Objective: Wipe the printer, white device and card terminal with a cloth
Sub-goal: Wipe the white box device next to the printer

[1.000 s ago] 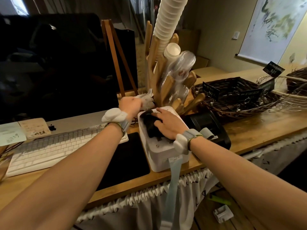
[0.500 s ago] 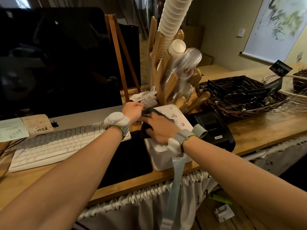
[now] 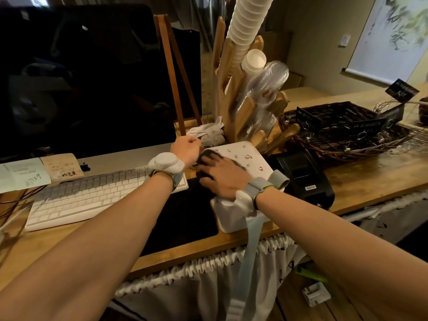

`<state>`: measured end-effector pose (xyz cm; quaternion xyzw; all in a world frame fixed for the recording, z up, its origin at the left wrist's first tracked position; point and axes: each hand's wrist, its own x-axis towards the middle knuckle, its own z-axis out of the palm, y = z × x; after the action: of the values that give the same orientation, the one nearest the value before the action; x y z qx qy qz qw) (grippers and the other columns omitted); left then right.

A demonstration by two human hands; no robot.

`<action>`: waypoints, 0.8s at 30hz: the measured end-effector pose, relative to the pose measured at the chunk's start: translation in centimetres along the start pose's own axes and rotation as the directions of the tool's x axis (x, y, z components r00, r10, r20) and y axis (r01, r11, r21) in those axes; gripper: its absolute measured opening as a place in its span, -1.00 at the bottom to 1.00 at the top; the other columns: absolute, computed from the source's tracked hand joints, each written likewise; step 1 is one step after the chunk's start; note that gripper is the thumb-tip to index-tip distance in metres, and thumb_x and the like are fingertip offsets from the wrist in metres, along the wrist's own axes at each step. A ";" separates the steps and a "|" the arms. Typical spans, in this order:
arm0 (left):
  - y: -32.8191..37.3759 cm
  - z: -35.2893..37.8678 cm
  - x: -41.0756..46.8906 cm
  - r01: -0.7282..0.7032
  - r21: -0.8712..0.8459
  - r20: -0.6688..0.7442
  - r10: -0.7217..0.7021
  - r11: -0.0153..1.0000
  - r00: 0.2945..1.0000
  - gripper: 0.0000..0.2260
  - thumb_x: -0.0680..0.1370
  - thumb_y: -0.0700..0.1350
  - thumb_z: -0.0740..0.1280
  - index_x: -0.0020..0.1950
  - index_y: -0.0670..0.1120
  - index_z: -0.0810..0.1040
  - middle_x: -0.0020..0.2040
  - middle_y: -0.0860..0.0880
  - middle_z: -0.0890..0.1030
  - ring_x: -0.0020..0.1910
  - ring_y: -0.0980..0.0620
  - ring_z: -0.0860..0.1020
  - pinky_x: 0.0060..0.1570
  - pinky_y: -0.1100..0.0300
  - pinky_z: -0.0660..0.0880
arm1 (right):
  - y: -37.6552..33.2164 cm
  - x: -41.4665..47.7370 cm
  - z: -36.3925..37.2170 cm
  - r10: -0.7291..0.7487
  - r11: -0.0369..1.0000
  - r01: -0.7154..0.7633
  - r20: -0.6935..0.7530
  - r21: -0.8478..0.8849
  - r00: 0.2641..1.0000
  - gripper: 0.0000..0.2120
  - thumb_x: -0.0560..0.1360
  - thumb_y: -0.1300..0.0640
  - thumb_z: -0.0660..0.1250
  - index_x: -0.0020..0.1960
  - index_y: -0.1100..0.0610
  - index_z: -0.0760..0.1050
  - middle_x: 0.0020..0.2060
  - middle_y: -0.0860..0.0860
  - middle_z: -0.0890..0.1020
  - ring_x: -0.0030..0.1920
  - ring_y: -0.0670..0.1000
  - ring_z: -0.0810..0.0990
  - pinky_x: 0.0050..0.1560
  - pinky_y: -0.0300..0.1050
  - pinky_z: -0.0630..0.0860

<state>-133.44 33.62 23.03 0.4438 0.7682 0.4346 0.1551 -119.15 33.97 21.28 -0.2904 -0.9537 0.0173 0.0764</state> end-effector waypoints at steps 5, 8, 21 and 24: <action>0.2 0.0 -0.5 0.001 0.008 0.022 -0.001 1.000 1.000 -0.81 0.59 -0.10 0.22 -0.10 -0.03 0.61 -0.16 -0.02 0.56 -0.16 0.00 0.48 -0.13 0.21 0.35 | 1.4 0.9 0.2 0.320 0.947 -0.319 -0.077 0.028 0.944 -0.57 0.58 -0.02 0.10 0.38 0.13 0.30 0.40 0.08 0.32 0.42 0.17 0.24 0.36 0.09 0.22; 0.4 0.2 -0.6 0.017 0.013 0.042 -0.017 1.000 0.999 -0.82 0.58 -0.09 0.23 -0.10 -0.03 0.62 -0.14 -0.01 0.58 -0.12 0.00 0.48 -0.11 0.22 0.35 | 0.3 1.3 0.9 0.062 0.998 -0.063 -0.007 -0.029 0.998 -0.59 0.55 -0.02 0.13 0.36 0.07 0.34 0.40 0.05 0.33 0.39 0.16 0.27 0.28 0.07 0.31; -0.1 -0.5 -1.5 -0.002 0.039 0.070 -0.001 0.999 0.998 -0.72 0.62 -0.03 0.13 -0.10 -0.08 0.59 -0.01 -0.15 0.64 0.02 -0.15 0.55 0.01 0.09 0.42 | 1.2 2.7 -0.3 0.068 0.996 -0.068 -0.011 -0.054 0.998 -0.65 0.59 0.06 0.06 0.33 0.11 0.37 0.36 0.08 0.38 0.33 0.16 0.33 0.29 0.07 0.33; -0.5 -0.5 -1.4 0.006 0.066 0.089 -0.012 0.998 0.996 -0.68 0.63 -0.01 0.12 -0.05 -0.09 0.62 0.00 -0.13 0.64 0.02 -0.14 0.54 0.04 0.09 0.43 | 0.4 2.5 0.0 -0.110 0.992 0.114 0.067 -0.050 0.992 -0.65 0.59 0.08 0.10 0.34 0.09 0.40 0.39 0.05 0.37 0.37 0.11 0.31 0.31 0.07 0.32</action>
<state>-133.25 32.10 22.75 0.4641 0.7764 0.3881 0.1767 -120.95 35.66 21.61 -0.2377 -0.9705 -0.0034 0.0389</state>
